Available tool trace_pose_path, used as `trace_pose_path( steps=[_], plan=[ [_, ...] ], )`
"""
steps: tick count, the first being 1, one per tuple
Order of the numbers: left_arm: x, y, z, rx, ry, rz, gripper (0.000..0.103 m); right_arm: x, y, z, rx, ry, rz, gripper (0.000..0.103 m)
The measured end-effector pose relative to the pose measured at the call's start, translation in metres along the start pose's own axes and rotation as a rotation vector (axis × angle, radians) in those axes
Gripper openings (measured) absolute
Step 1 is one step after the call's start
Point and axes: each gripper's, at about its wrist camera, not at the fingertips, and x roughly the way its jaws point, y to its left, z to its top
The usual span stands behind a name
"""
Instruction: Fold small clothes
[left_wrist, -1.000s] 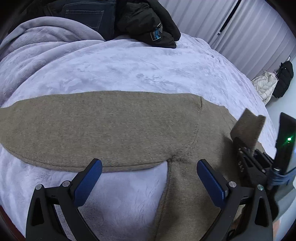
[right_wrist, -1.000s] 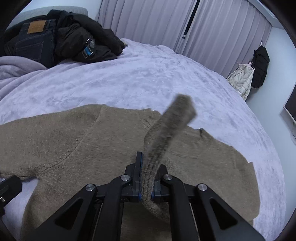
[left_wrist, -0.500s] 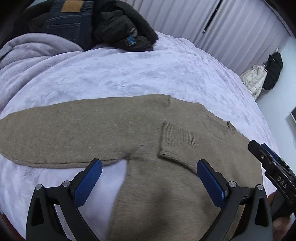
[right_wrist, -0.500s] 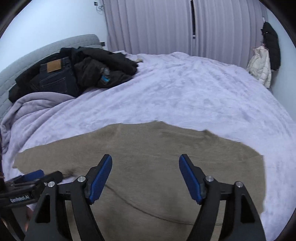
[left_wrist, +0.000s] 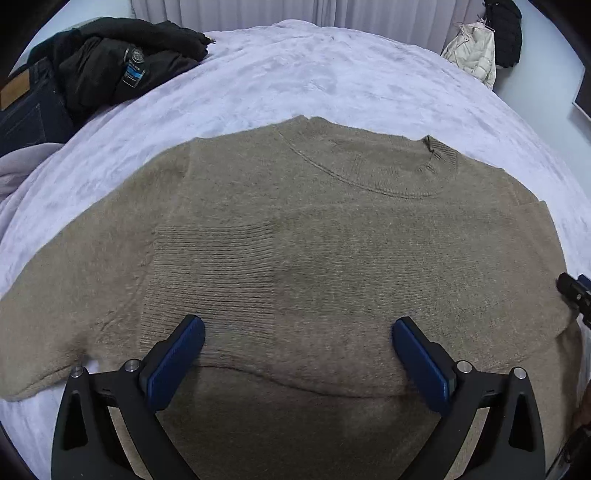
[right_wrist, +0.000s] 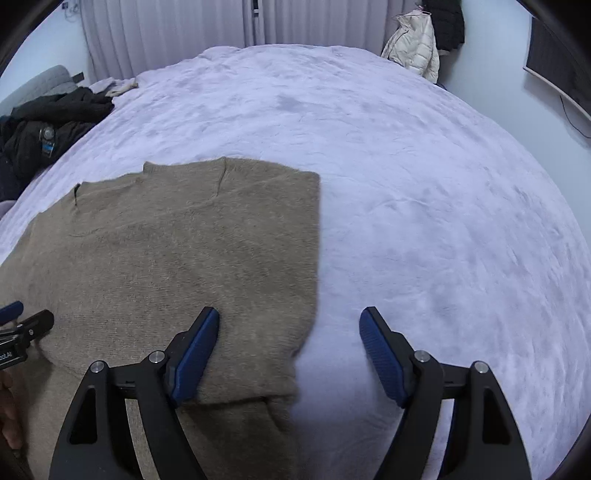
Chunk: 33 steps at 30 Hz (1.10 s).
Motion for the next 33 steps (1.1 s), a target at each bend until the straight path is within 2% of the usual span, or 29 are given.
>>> trace_pose_path(
  steps=[1, 3, 5, 7, 8, 10, 11, 13, 15, 18, 20, 22, 24, 25, 26, 27, 29, 31, 33],
  plan=[
    [-0.009, 0.0, 0.002, -0.002, -0.026, 0.012, 0.103, -0.005, 0.002, 0.003, -0.008, -0.029, -0.029, 0.08],
    [-0.023, -0.003, 0.011, -0.032, -0.071, -0.026, 0.103, -0.02, 0.014, 0.009, -0.056, -0.116, -0.039, 0.081],
    [-0.028, -0.016, 0.02, -0.043, -0.085, -0.111, 0.103, -0.026, 0.037, 0.016, -0.122, -0.14, 0.027, 0.081],
    [-0.017, -0.036, 0.026, 0.002, -0.048, -0.181, 0.103, -0.015, 0.062, 0.023, -0.207, -0.093, 0.132, 0.081],
    [-0.005, -0.045, 0.027, 0.035, -0.014, -0.176, 0.103, -0.005, 0.073, 0.024, -0.24, -0.061, 0.158, 0.081],
    [0.023, -0.049, 0.03, 0.051, 0.034, -0.068, 0.103, 0.025, 0.088, 0.028, -0.295, 0.001, 0.101, 0.081],
    [0.03, -0.046, 0.032, 0.045, 0.038, -0.052, 0.103, 0.037, 0.088, 0.03, -0.304, 0.019, 0.076, 0.082],
    [0.034, -0.032, 0.039, 0.001, 0.021, -0.078, 0.103, 0.048, 0.07, 0.041, -0.234, 0.02, 0.104, 0.082],
    [0.032, -0.02, 0.046, -0.049, 0.029, -0.083, 0.103, 0.053, 0.046, 0.055, -0.136, 0.033, 0.095, 0.082],
    [0.012, -0.016, 0.042, -0.091, 0.006, -0.099, 0.103, 0.047, 0.028, 0.059, -0.049, 0.038, 0.098, 0.082],
    [0.002, -0.024, 0.033, -0.057, -0.023, -0.123, 0.103, 0.028, 0.036, 0.052, -0.052, -0.008, 0.11, 0.082],
    [0.005, -0.031, 0.017, -0.006, -0.001, -0.107, 0.103, 0.012, 0.051, 0.039, -0.085, -0.021, 0.151, 0.082],
    [0.011, -0.032, -0.003, 0.029, 0.025, -0.064, 0.103, 0.004, 0.07, 0.02, -0.144, 0.011, 0.177, 0.082],
    [0.004, -0.032, -0.012, 0.05, 0.003, -0.052, 0.103, 0.005, 0.081, 0.007, -0.182, 0.052, 0.173, 0.082],
    [-0.003, -0.031, -0.019, 0.066, -0.011, -0.041, 0.103, 0.005, 0.086, -0.005, -0.213, 0.081, 0.15, 0.082],
    [-0.011, -0.031, -0.023, 0.074, -0.023, -0.033, 0.103, 0.001, 0.091, -0.019, -0.247, 0.072, 0.112, 0.083],
    [-0.025, -0.022, -0.038, 0.069, -0.04, -0.041, 0.103, -0.015, 0.092, -0.039, -0.285, 0.002, 0.082, 0.083],
    [-0.022, -0.011, -0.051, 0.053, -0.018, -0.057, 0.103, -0.025, 0.088, -0.054, -0.284, 0.011, 0.089, 0.086],
    [-0.013, 0.0, -0.053, 0.024, -0.039, -0.081, 0.103, -0.026, 0.081, -0.066, -0.263, 0.03, 0.104, 0.086]
  ],
)
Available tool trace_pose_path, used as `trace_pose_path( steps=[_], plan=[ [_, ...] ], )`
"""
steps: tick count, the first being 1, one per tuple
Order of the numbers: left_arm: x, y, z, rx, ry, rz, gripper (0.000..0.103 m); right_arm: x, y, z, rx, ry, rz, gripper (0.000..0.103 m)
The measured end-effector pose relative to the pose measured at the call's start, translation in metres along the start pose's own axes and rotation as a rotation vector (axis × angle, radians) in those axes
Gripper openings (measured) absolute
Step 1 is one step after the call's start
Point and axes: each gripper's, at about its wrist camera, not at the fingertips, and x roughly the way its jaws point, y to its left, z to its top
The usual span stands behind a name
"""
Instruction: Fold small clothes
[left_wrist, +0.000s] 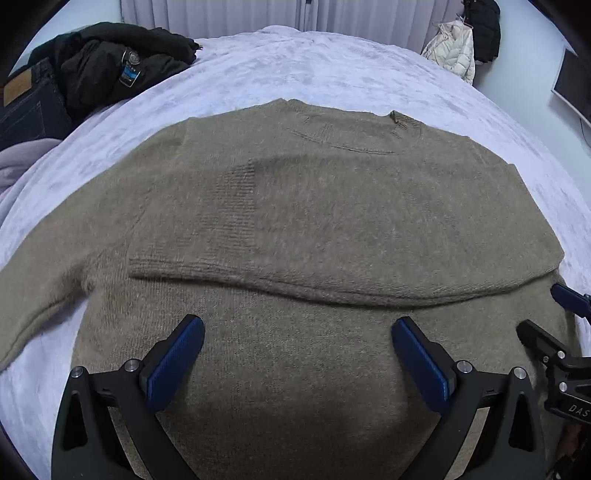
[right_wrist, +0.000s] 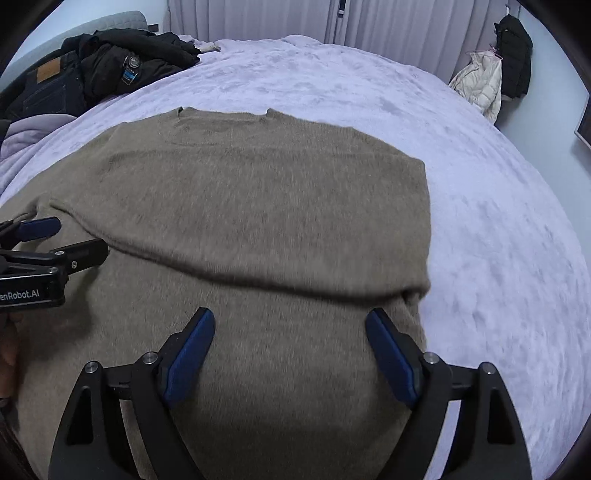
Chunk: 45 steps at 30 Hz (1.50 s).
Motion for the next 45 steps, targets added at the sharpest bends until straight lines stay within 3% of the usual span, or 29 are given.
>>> trace_pose_path(
  steps=[4, 6, 8, 13, 16, 18, 21, 23, 25, 28, 31, 32, 34, 36, 39, 45],
  plan=[
    [-0.002, 0.002, -0.009, -0.016, -0.073, -0.009, 0.103, -0.012, -0.006, -0.001, 0.034, 0.018, 0.032, 0.087],
    [-0.001, -0.001, -0.01, -0.004, -0.077, 0.005, 0.103, -0.023, -0.007, 0.015, 0.073, -0.019, 0.07, 0.087],
    [0.0, 0.0, -0.008, -0.009, -0.075, -0.002, 0.103, -0.024, -0.001, 0.04, 0.068, -0.055, 0.053, 0.087],
    [-0.004, 0.008, -0.012, -0.039, -0.089, -0.026, 0.103, 0.032, 0.048, 0.096, -0.022, 0.037, 0.072, 0.087],
    [-0.004, 0.01, -0.013, -0.047, -0.091, -0.033, 0.103, 0.079, 0.065, 0.113, -0.068, 0.108, -0.002, 0.091],
    [-0.005, 0.012, -0.012, -0.053, -0.091, -0.043, 0.103, 0.089, 0.061, 0.126, -0.019, 0.096, -0.016, 0.098],
    [-0.018, 0.018, -0.003, -0.097, -0.086, -0.027, 0.103, 0.082, 0.047, 0.137, 0.121, 0.106, 0.015, 0.098],
    [-0.038, 0.025, 0.007, -0.145, -0.161, -0.037, 0.103, 0.062, 0.046, 0.131, 0.11, 0.053, 0.032, 0.098],
    [-0.047, 0.029, 0.022, -0.178, -0.192, -0.017, 0.103, 0.044, 0.048, 0.117, 0.048, -0.002, -0.04, 0.098],
    [-0.026, 0.022, 0.048, -0.145, -0.12, -0.03, 0.103, 0.035, 0.042, 0.092, 0.051, 0.006, -0.078, 0.098],
    [0.012, 0.014, 0.049, -0.089, 0.006, 0.073, 0.103, 0.037, 0.041, 0.067, 0.063, 0.078, -0.039, 0.098],
    [0.018, 0.013, 0.041, -0.063, 0.023, 0.092, 0.103, 0.034, 0.046, 0.061, 0.048, 0.069, -0.05, 0.098],
    [0.009, 0.009, 0.026, -0.027, -0.026, 0.113, 0.103, 0.023, 0.053, 0.049, 0.007, 0.029, -0.069, 0.099],
    [-0.001, 0.013, 0.011, -0.048, -0.007, 0.1, 0.103, 0.015, 0.059, 0.032, -0.04, 0.029, -0.084, 0.099],
    [-0.02, 0.017, -0.023, -0.059, 0.026, 0.078, 0.103, 0.005, 0.064, 0.004, -0.059, 0.021, -0.067, 0.099],
    [-0.075, 0.009, -0.105, 0.073, -0.041, 0.098, 0.103, -0.024, 0.058, -0.038, -0.025, 0.014, 0.002, 0.099]
  ],
)
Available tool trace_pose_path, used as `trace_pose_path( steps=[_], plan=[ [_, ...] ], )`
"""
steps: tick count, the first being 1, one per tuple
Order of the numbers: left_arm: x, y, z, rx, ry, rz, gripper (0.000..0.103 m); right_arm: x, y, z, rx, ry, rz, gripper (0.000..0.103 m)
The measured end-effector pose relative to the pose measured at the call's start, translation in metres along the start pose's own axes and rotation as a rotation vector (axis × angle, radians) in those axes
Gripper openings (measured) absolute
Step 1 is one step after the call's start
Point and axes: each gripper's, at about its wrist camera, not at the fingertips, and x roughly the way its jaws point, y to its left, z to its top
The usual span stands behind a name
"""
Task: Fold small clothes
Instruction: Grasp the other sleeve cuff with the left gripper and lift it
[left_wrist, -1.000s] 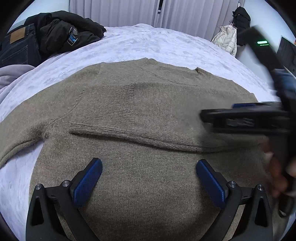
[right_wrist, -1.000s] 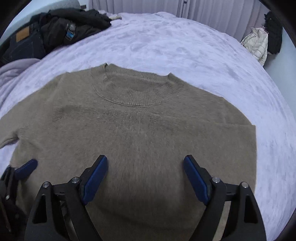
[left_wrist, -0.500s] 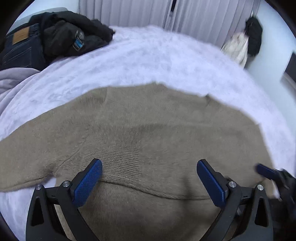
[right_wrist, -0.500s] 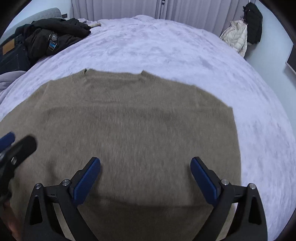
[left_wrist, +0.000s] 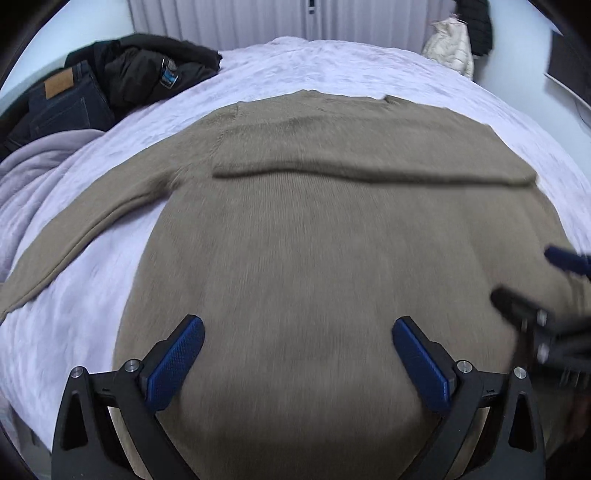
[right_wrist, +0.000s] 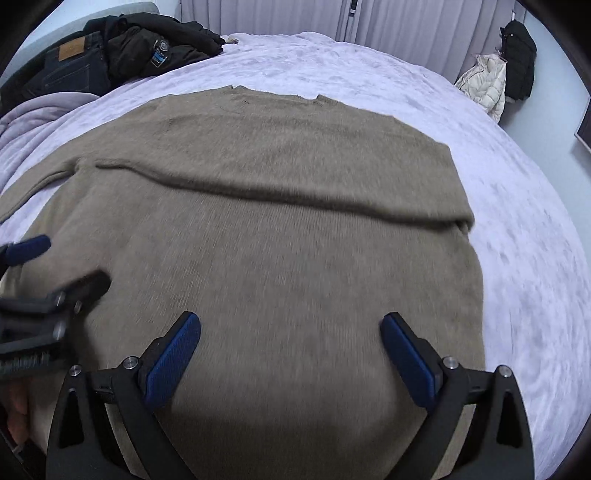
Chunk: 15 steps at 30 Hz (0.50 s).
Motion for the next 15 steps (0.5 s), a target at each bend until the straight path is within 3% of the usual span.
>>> trace_pose_path(
  steps=[3, 5, 7, 10, 13, 15],
  plan=[
    [-0.025, 0.017, -0.018, 0.007, -0.018, -0.024, 0.103, -0.011, -0.002, -0.02, -0.013, 0.003, 0.03, 0.1],
    [-0.041, 0.049, -0.015, -0.063, -0.058, -0.009, 0.103, -0.016, -0.001, -0.028, -0.043, 0.01, 0.04, 0.1],
    [-0.043, 0.094, -0.006, -0.186, -0.094, 0.043, 0.103, -0.023, 0.001, -0.03, -0.079, 0.027, 0.049, 0.1],
    [-0.029, 0.182, 0.002, -0.459, -0.073, 0.093, 0.103, -0.034, 0.007, -0.021, -0.112, 0.015, 0.096, 0.1],
    [-0.016, 0.271, -0.009, -0.748, -0.075, 0.091, 0.103, -0.044, 0.021, 0.005, -0.162, -0.102, 0.041, 0.1],
    [-0.006, 0.311, -0.019, -0.877, -0.078, 0.107, 0.103, -0.04, 0.026, 0.034, -0.169, -0.164, -0.008, 0.1]
  ],
)
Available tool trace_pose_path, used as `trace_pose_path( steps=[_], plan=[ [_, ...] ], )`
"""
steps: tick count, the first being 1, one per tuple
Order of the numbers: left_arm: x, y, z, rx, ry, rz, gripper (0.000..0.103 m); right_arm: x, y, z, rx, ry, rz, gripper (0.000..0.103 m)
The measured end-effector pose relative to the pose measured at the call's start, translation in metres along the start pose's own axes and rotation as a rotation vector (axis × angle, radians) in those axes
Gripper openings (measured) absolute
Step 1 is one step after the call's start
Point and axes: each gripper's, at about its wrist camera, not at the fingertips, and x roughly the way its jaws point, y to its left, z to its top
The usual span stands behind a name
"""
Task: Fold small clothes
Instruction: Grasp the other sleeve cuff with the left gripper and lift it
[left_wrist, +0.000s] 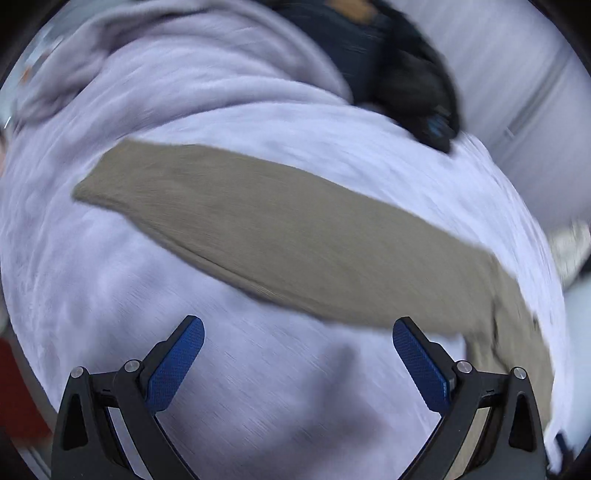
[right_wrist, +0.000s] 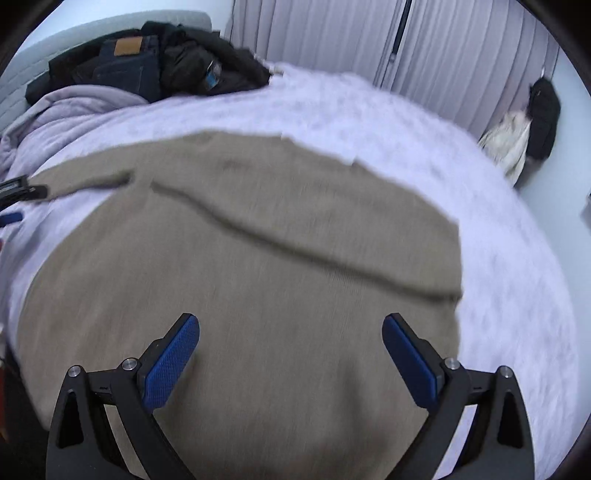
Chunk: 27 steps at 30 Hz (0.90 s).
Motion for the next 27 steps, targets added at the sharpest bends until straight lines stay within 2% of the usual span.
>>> trace_pose_path(
  steps=[2, 4, 8, 10, 12, 16, 20, 24, 27],
  plan=[
    [0.012, 0.031, 0.018, -0.106, -0.022, -0.012, 0.103, 0.021, -0.003, 0.027, 0.028, 0.006, -0.038, 0.1],
    [0.024, 0.051, 0.034, -0.176, -0.014, -0.055, 0.103, 0.051, -0.004, 0.059, 0.074, 0.032, -0.06, 0.1],
    [0.029, 0.069, 0.062, -0.213, -0.039, -0.1, 0.103, 0.115, 0.013, 0.116, 0.086, 0.088, -0.16, 0.1],
    [0.035, 0.079, 0.072, -0.238, -0.025, -0.144, 0.103, 0.148, 0.026, 0.136, 0.07, 0.161, -0.244, 0.1],
    [0.036, 0.089, 0.078, -0.258, -0.025, -0.19, 0.103, 0.164, 0.044, 0.149, 0.072, 0.184, -0.25, 0.1],
    [0.035, 0.084, 0.077, -0.213, -0.049, -0.2, 0.103, 0.159, 0.115, 0.164, 0.026, 0.158, -0.157, 0.1],
    [0.024, 0.088, 0.071, -0.199, -0.11, -0.228, 0.102, 0.144, 0.219, 0.168, -0.141, 0.134, -0.005, 0.1],
    [0.018, 0.098, 0.069, -0.199, -0.115, -0.271, 0.102, 0.118, 0.316, 0.157, -0.333, 0.061, 0.064, 0.1],
    [0.017, 0.102, 0.07, -0.175, -0.103, -0.294, 0.102, 0.093, 0.344, 0.155, -0.378, 0.044, 0.244, 0.1]
  ],
)
